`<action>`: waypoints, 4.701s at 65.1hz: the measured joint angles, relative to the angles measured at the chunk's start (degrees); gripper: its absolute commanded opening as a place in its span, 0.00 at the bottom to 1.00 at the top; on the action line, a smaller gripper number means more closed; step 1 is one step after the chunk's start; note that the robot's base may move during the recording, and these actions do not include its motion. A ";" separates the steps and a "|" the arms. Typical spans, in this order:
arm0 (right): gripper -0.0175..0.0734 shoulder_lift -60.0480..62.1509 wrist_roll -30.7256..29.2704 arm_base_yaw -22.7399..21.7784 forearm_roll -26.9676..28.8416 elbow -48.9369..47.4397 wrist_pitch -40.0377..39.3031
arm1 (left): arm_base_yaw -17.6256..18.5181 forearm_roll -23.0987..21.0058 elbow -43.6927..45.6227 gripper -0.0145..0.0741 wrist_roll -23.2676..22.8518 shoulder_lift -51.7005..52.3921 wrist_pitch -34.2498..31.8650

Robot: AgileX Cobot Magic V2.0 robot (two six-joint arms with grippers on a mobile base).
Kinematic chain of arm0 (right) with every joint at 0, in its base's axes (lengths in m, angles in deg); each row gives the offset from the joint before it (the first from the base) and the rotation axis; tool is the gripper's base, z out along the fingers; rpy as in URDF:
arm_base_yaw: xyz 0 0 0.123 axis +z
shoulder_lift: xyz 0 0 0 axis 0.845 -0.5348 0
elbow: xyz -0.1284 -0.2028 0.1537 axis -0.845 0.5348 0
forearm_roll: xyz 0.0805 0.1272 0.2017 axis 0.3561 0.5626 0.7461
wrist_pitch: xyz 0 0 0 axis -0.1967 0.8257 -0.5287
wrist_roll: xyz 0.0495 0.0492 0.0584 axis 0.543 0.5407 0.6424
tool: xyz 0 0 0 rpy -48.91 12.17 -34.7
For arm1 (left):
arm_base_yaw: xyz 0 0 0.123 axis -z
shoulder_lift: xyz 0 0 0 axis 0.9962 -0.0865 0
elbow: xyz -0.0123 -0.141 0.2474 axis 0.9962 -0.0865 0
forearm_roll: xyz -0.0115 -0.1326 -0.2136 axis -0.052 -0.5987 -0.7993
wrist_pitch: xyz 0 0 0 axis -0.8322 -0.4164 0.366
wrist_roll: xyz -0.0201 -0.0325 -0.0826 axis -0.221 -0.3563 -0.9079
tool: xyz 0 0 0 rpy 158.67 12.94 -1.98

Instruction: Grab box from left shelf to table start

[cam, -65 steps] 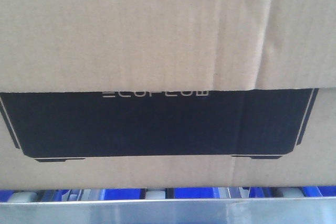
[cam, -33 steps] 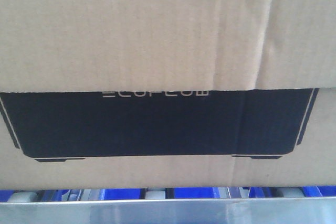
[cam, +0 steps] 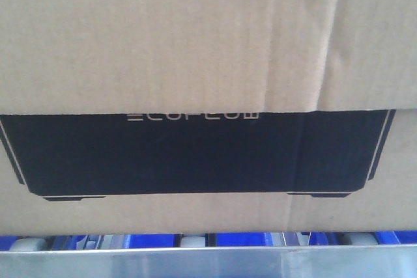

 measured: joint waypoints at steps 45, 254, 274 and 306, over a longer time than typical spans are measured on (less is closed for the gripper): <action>0.25 0.00 0.14 0.22 0.17 0.00 0.14 | 0.00 0.00 0.00 0.05 0.00 0.00 0.00; 0.25 19.18 8.94 14.33 -4.62 4.54 1.41 | 0.09 -0.70 -1.95 0.05 -4.58 19.39 7.67; 0.25 24.67 9.12 14.53 -1.71 5.15 1.51 | 0.09 -1.36 -1.95 0.05 -3.09 25.61 8.80; 0.25 27.63 9.12 14.53 -0.37 5.15 3.01 | 0.21 -2.48 -1.95 0.05 -2.59 26.57 9.02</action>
